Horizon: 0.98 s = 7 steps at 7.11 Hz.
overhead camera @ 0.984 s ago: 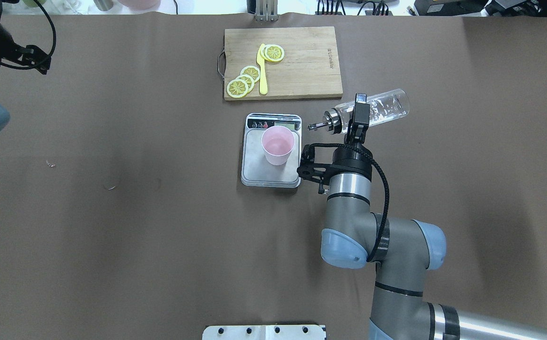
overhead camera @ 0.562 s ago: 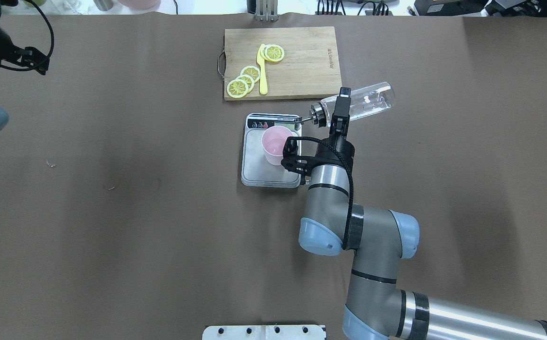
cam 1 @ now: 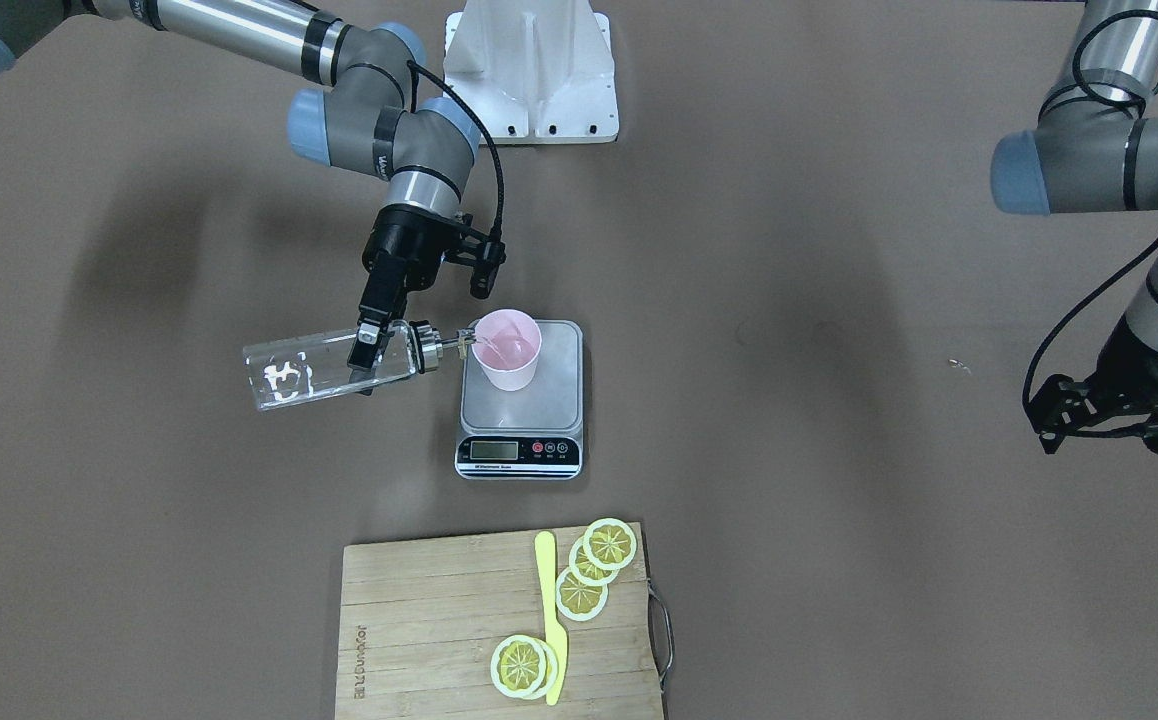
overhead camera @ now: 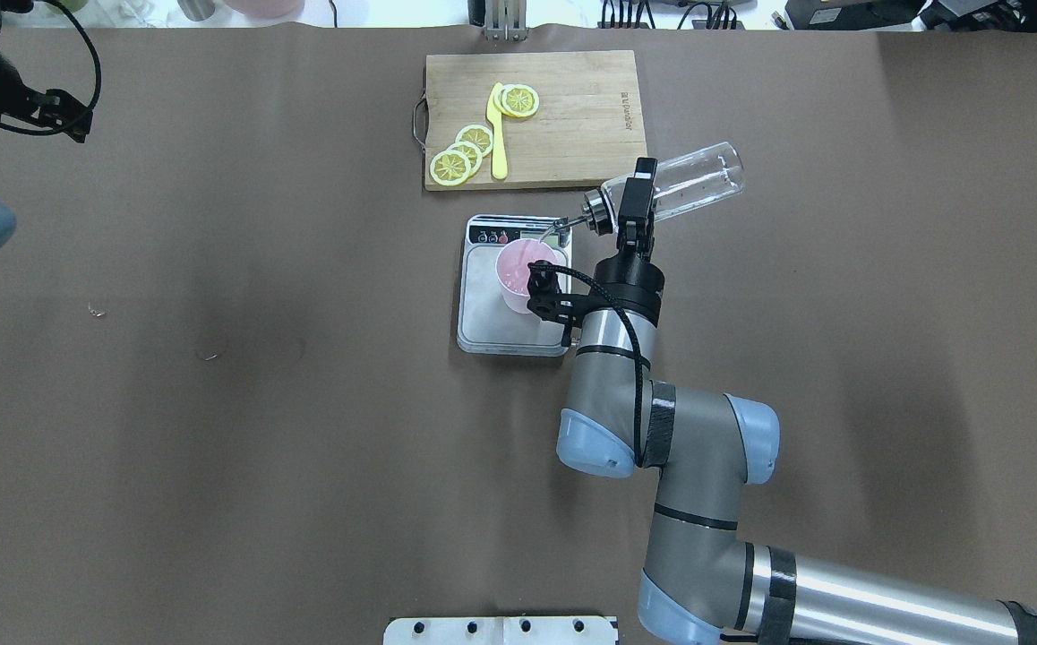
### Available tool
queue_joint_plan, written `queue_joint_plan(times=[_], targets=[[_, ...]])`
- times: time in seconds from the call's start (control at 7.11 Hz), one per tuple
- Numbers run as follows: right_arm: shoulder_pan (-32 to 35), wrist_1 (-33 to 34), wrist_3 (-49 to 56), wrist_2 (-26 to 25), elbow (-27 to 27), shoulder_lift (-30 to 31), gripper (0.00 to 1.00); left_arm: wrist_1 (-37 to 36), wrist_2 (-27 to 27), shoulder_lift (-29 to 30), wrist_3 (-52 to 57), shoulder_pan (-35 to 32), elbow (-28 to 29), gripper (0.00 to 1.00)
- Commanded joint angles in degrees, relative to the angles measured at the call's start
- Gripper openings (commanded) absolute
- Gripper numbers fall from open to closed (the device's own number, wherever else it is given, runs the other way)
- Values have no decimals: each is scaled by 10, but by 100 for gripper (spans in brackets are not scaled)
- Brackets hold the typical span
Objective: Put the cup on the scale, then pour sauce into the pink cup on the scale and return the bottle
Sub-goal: 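Tilt the bottle spout down over the pink cup with the right gripper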
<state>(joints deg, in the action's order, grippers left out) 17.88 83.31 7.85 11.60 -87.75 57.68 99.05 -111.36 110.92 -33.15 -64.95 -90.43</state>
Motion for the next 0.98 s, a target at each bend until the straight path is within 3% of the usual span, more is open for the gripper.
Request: queue_joint_plan(times=[0.0, 0.28, 0.56, 0.84], targets=[[-2, -5, 2, -8, 2, 1, 0, 0, 0, 0, -1, 0, 2, 98], [-4, -50, -20, 0, 2, 5, 0, 0, 0, 1, -1, 0, 2, 98], [0, -130, -46, 57, 2, 11, 0, -1, 0, 4, -2, -1, 0, 98], [5, -136, -140, 111, -5, 15, 0, -2, 1, 8, -2, -1, -1, 98]])
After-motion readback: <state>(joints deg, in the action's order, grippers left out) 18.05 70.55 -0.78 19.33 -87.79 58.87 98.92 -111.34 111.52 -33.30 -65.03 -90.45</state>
